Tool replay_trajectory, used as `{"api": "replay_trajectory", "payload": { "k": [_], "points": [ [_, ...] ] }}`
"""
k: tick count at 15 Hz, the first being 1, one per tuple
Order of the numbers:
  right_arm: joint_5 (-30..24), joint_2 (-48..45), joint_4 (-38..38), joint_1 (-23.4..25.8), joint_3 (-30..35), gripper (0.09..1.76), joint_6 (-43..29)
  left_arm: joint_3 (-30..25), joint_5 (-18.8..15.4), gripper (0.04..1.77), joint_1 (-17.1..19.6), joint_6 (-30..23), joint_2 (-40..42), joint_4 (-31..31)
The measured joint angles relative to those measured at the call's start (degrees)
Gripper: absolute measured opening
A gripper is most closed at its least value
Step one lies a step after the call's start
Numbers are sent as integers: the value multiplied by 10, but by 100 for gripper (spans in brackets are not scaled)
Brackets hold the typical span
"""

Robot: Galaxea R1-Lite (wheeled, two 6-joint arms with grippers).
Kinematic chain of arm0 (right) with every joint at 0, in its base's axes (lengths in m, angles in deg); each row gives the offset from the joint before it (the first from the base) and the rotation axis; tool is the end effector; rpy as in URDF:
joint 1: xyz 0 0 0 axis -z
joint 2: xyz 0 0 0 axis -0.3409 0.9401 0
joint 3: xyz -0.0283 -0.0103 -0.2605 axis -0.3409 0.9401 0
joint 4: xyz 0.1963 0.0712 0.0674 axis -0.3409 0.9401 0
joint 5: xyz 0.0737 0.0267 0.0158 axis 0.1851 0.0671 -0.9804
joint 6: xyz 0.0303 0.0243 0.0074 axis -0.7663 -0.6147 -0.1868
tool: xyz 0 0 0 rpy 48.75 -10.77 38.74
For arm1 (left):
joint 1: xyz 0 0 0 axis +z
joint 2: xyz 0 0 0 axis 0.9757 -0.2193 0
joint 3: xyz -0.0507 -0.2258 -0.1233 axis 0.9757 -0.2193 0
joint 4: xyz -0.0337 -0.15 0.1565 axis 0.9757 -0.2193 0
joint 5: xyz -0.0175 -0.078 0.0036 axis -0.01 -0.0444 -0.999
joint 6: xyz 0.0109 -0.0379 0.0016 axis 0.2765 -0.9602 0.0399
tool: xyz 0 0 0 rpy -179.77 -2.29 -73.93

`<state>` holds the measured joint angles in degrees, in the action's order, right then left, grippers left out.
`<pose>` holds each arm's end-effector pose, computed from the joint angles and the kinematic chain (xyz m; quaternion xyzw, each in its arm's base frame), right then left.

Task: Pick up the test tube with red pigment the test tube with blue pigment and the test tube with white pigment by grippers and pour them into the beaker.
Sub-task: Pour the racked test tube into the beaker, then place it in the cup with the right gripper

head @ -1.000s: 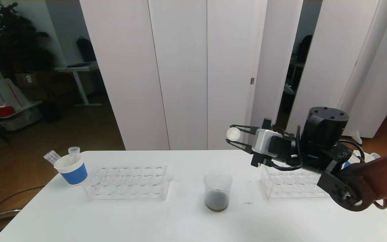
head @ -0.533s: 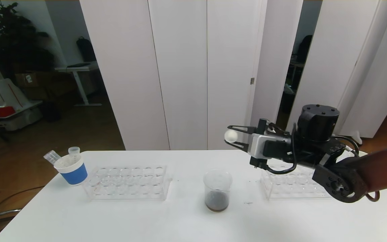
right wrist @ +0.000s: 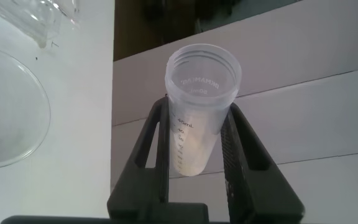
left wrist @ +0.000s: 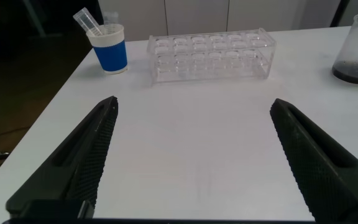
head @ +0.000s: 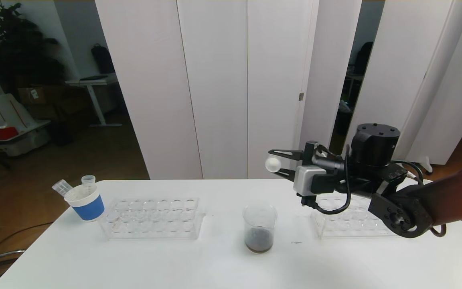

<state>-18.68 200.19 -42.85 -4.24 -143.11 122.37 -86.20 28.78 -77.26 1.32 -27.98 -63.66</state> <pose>0.3548 0.1854 0.0899 -0.4908 -0.2719 0.4319 0.7061 0.0630 0.0000 0.0749 0.0245 0.0040 0.0011 0.9997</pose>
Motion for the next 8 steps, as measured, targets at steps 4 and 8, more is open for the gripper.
{"api": "replay_trajectory", "payload": {
  "k": [4, 8],
  "points": [
    [-9, 6, -5, 0, 4, 57, 29, 0, 0, 175, 0, 0, 0, 0],
    [-11, 12, -4, 0, -3, 57, 70, 0, 0, 175, 0, 0, 0, 0]
  ]
}}
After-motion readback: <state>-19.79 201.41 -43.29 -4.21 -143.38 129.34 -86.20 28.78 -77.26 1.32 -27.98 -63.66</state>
